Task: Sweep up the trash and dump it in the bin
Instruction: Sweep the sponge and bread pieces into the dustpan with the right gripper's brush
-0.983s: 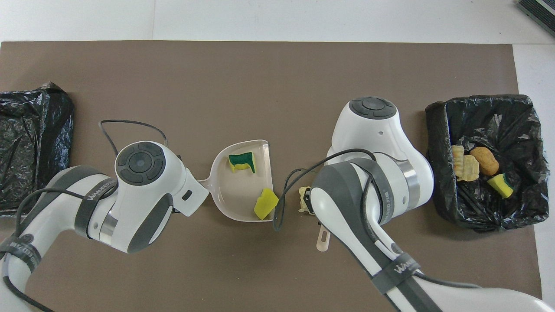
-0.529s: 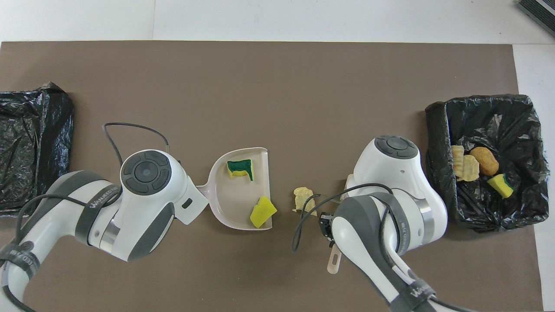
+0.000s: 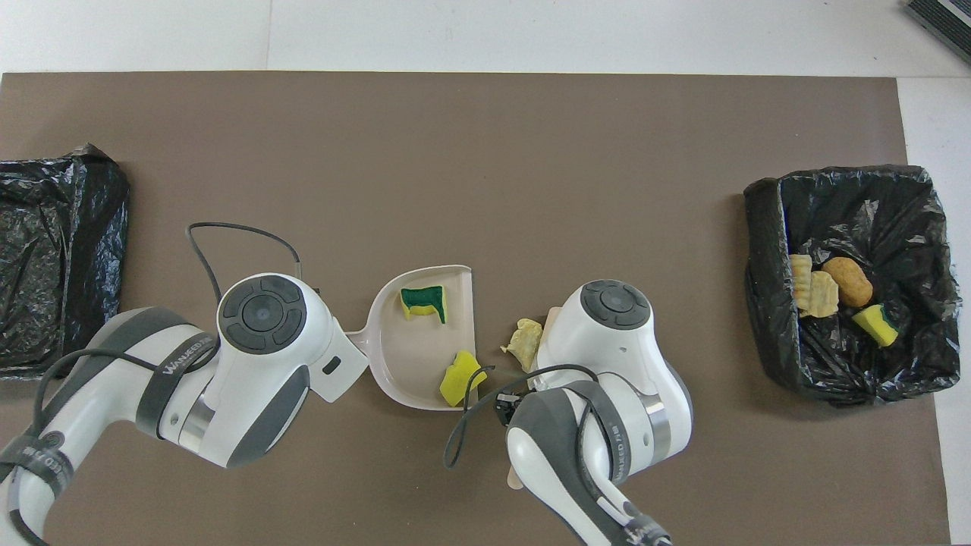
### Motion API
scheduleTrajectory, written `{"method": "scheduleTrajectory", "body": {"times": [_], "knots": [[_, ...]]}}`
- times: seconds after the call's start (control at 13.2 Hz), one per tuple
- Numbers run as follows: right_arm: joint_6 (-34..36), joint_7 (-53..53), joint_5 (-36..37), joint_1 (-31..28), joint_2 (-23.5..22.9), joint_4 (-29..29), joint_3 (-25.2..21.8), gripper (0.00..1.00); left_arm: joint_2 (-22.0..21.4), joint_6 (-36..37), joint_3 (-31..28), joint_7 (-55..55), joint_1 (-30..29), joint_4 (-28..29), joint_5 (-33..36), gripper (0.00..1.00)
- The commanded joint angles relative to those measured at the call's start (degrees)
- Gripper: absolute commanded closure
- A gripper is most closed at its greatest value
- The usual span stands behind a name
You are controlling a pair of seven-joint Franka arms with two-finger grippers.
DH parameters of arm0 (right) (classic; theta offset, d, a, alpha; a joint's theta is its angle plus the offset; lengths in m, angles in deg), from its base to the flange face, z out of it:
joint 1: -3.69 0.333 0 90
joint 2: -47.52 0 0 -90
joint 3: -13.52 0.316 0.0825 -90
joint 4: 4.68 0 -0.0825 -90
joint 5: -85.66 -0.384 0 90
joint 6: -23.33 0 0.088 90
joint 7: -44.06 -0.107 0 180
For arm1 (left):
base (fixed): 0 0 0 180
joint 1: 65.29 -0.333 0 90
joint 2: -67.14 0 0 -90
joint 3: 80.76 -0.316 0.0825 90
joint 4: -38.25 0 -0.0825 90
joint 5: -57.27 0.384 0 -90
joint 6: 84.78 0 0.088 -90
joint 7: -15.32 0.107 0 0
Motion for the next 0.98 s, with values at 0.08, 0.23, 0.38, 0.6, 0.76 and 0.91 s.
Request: {"method": "scheduleTrajectory", "body": {"times": [0.08,0.23,0.38,0.6,0.76,0.91], "knots": [[-4.4,6.2,-5.0,2.3,-3.3,-4.7,0.2,1.0,-1.6,-4.4,-0.2,-1.2,0.6,4.2,1.2,1.0],[-5.6,7.2,-6.5,3.8,-6.7,-9.8,0.2,1.0,-0.9,-6.9,-0.2,-0.9,0.2,4.6,1.2,1.0],[-6.5,9.2,-6.6,5.5,-8.5,-12.5,0.2,1.0,-0.4,-9.0,-0.2,-0.4,-0.3,4.4,0.6,1.0],[-6.4,10.8,-5.8,6.0,-8.5,-13.4,0.2,1.0,0.6,-11.7,-0.1,1.6,-3.4,4.0,-1.3,1.0],[-4.7,10.7,-4.9,5.8,-8.8,-15.1,0.2,1.0,1.5,-11.8,-0.2,6.6,-5.0,3.0,-5.8,1.0],[-2.2,10.7,-2.6,5.5,-8.8,-15.1,0.0,1.0,1.9,-11.0,-0.2,11.1,-7.0,1.8,-8.1,1.0]]}}
